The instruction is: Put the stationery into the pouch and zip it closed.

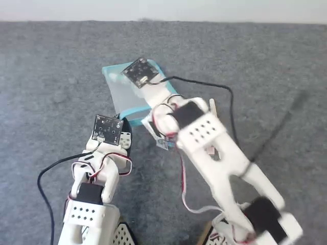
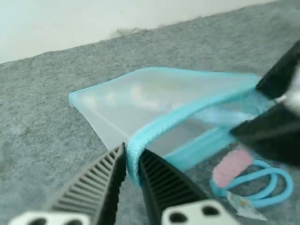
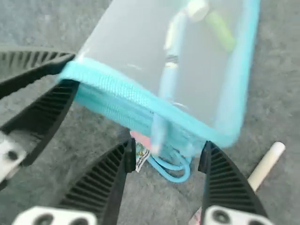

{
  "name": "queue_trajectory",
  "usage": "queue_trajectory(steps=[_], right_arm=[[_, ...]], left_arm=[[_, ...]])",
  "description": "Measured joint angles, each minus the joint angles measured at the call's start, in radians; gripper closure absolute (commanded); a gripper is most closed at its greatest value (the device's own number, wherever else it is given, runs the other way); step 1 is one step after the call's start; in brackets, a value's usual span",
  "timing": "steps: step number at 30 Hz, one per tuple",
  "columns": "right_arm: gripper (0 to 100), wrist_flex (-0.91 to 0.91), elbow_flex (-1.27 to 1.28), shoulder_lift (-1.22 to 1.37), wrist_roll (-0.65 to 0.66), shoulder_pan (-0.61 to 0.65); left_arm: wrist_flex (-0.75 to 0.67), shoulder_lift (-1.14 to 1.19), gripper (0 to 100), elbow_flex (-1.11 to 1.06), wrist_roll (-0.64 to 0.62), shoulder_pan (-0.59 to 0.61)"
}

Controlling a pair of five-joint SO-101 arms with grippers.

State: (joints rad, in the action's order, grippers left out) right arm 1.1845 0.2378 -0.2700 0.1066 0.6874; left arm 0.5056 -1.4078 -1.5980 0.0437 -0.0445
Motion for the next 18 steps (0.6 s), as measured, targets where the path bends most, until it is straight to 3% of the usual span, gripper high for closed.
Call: queue_trajectory(steps=[4,10,14,18], right_arm=[[76.7,0.071,0.023,-0.210,-0.012,-0.025],[76.8,0.084,0.258,-0.483,0.009,-0.152],[76.8,0.080,0.462,-0.483,0.032,-0.269],[76.8,0.068,0.511,-0.400,0.032,-0.347]], left_arm=[[0.000,0.000,99,0.000,0.000,0.000],[0.000,0.000,99,0.000,0.000,0.000],[0.000,0.000,99,0.000,0.000,0.000],[0.000,0.000,99,0.000,0.000,0.002]])
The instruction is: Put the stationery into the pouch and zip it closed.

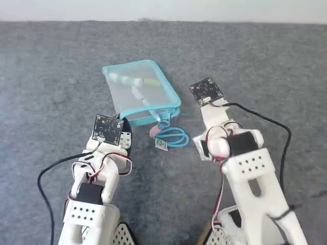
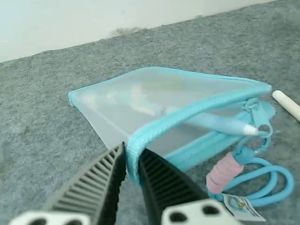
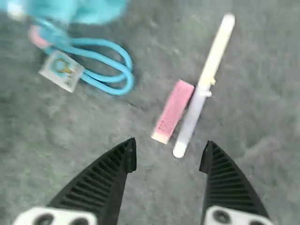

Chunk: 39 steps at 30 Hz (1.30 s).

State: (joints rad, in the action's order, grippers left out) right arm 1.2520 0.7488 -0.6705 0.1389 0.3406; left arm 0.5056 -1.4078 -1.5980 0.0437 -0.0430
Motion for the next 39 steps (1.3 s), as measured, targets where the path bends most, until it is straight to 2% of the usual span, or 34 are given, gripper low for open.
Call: queue_trajectory(steps=[13,26,31,39], right_arm=[[76.8,-0.216,0.000,0.459,0.005,-0.180],[77.1,-0.298,0.008,0.483,0.005,-0.204],[85.6,-0.307,0.008,0.483,0.005,-0.204],[84.7,-0.308,0.008,0.509,0.006,-0.203]], left_arm=[[0.000,0.000,99,0.000,0.000,0.000],[0.000,0.000,99,0.000,0.000,0.000],[0.000,0.000,99,0.000,0.000,0.000],[0.000,0.000,99,0.000,0.000,0.000]])
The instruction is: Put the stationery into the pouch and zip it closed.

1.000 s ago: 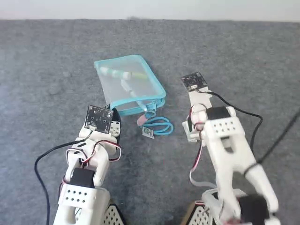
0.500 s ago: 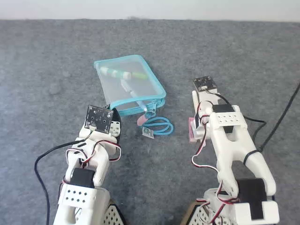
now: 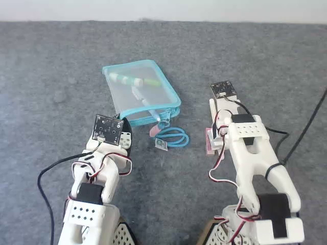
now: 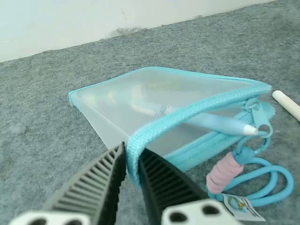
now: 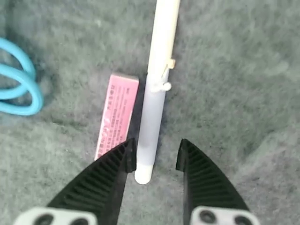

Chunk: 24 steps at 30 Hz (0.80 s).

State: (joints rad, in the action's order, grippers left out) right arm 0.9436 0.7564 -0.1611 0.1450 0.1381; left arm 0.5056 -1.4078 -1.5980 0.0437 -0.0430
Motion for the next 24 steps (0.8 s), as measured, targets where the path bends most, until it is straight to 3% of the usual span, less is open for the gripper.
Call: queue_trajectory(steps=[8,13,16,24], right_arm=[[86.0,0.000,-0.040,0.144,0.000,0.005],[97.0,0.000,-0.044,0.147,0.000,-0.003],[98.4,0.025,-0.066,0.149,0.000,-0.028],[98.7,0.114,-0.069,-0.083,0.003,-0.112]], left_arm=[[0.000,0.000,99,0.000,0.000,0.000],[0.000,0.000,99,0.000,0.000,0.000],[0.000,0.000,99,0.000,0.000,0.000],[0.000,0.000,99,0.000,0.000,0.000]])
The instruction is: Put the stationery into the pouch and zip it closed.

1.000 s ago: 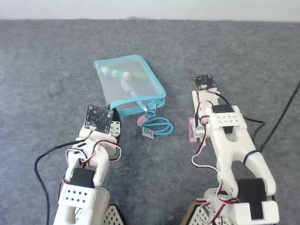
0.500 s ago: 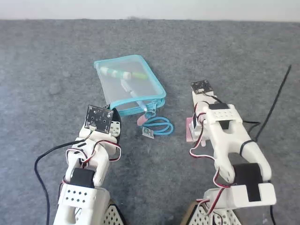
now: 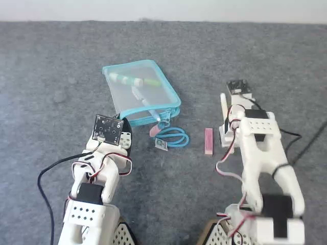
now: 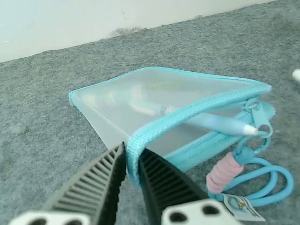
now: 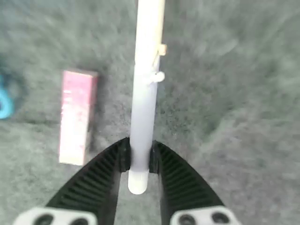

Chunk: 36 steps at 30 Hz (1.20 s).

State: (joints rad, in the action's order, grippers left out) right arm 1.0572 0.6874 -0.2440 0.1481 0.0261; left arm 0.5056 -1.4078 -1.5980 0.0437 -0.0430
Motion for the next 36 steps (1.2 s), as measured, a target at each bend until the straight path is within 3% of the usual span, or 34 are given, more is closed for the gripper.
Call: queue_trajectory(steps=[5,13,16,28,36], right_arm=[[98.7,0.130,0.000,-0.295,0.012,0.057],[98.7,0.348,0.000,-0.686,0.153,0.491],[98.7,0.407,0.000,-0.721,0.189,0.572],[98.7,0.512,-0.043,-0.713,0.226,0.600],[99.1,0.516,-0.244,-0.396,0.198,0.600]], left_arm=[[0.000,0.000,99,0.000,0.000,0.000],[0.000,0.000,99,0.000,0.000,0.000],[0.000,0.000,99,0.000,0.000,0.000],[0.000,0.000,99,0.000,0.000,0.000],[0.000,0.000,99,0.000,0.000,0.000]])
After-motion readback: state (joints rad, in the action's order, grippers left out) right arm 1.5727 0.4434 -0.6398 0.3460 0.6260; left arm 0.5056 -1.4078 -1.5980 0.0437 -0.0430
